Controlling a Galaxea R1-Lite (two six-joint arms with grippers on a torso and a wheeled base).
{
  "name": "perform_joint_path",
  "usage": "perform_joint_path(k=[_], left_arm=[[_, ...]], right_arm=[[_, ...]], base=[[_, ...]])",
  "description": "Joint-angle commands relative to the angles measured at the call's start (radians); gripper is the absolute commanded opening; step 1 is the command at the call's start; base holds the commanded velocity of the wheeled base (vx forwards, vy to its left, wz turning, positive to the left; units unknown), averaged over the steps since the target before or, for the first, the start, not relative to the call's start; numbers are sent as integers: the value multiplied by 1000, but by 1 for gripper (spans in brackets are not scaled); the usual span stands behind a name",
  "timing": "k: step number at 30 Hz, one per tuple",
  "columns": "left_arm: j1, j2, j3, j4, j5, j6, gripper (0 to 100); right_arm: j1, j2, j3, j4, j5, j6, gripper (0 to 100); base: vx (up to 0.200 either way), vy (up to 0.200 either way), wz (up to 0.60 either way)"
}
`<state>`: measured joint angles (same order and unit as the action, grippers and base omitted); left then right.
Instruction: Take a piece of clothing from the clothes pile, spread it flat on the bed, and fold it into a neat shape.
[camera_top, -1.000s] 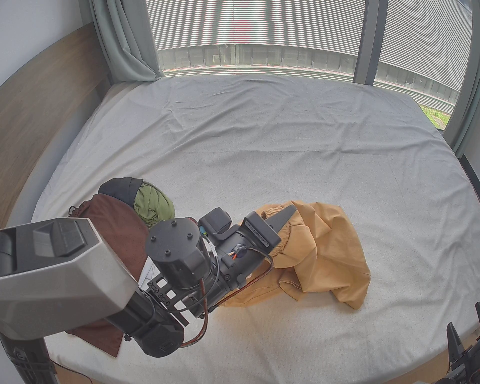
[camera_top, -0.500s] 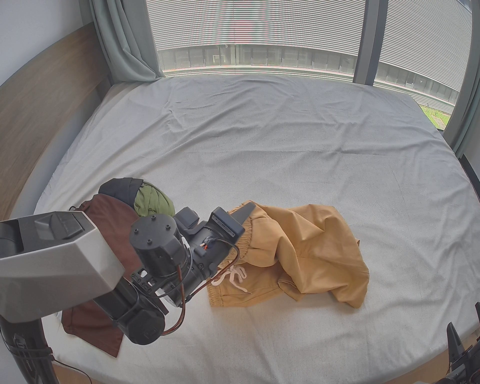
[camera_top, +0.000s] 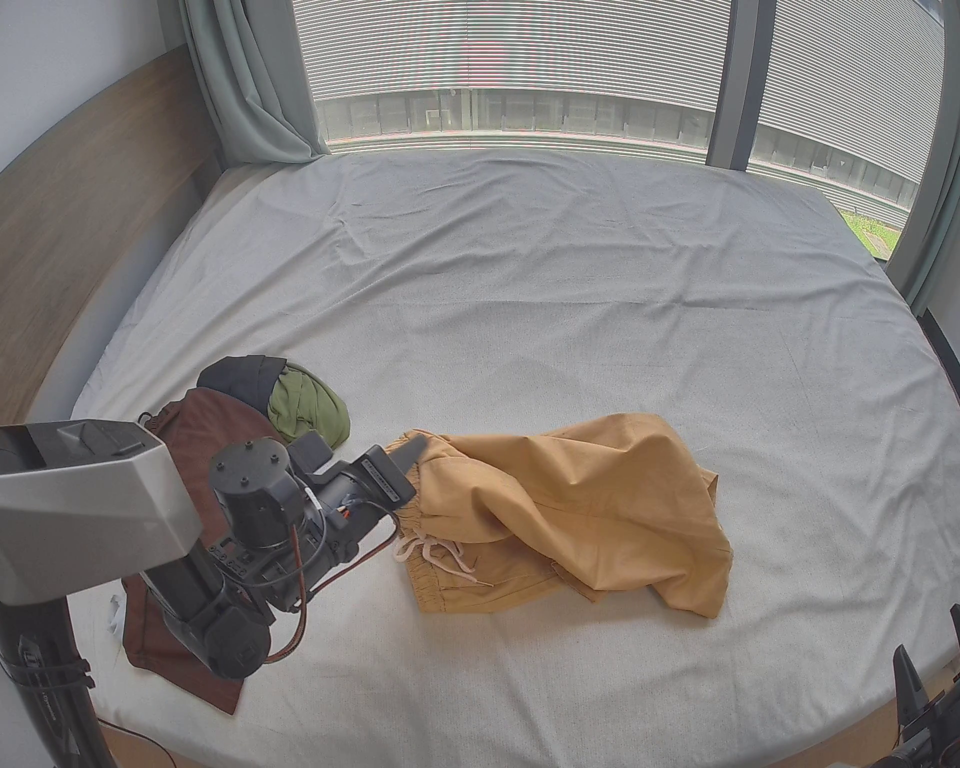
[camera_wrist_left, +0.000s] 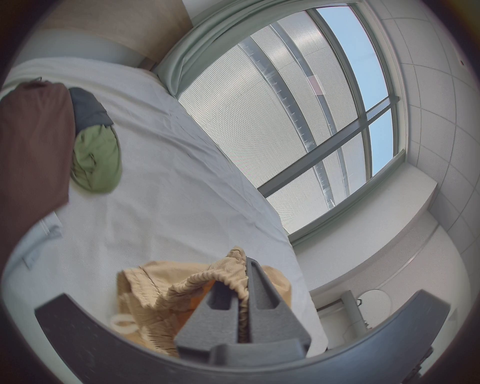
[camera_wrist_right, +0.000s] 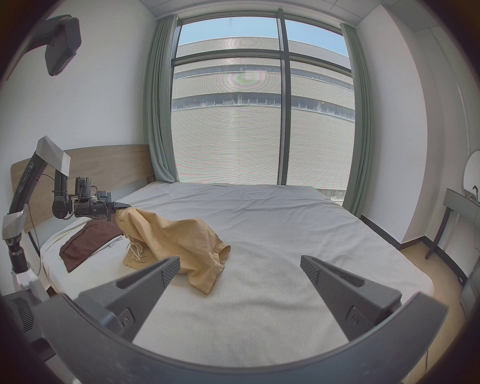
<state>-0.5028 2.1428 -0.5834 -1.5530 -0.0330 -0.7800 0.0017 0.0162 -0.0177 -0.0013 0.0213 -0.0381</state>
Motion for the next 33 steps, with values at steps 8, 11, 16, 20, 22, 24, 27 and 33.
perform_joint_path(k=[8, 11, 16, 20, 22, 24, 27, 33], left_arm=[[178, -3, -12, -7, -68, 70, 0], [204, 6, -6, -7, -84, 108, 0], [244, 20, -4, -6, -90, 199, 0], [256, 25, -12, -6, -91, 202, 0], [263, 23, -12, -4, -93, 202, 0], [265, 20, -13, -4, -93, 202, 0], [265, 20, -13, -4, -93, 202, 0], [263, 20, -12, -4, -93, 202, 0]], right_arm=[[1, -10, 15, 0, 2, -8, 100], [1, -9, 15, 0, 2, -13, 100], [1, -10, 15, 1, 3, -3, 100], [3, -10, 15, 1, 3, 3, 100], [3, -10, 15, 1, 3, 4, 100], [3, -10, 15, 1, 3, 6, 100], [4, -12, 15, 0, 3, 6, 100], [4, -12, 15, 0, -3, 7, 100]], base=[[0, 0, 0], [0, 0, 0], [0, 0, 0], [0, 0, 0], [0, 0, 0], [0, 0, 0], [0, 0, 0], [0, 0, 0]])
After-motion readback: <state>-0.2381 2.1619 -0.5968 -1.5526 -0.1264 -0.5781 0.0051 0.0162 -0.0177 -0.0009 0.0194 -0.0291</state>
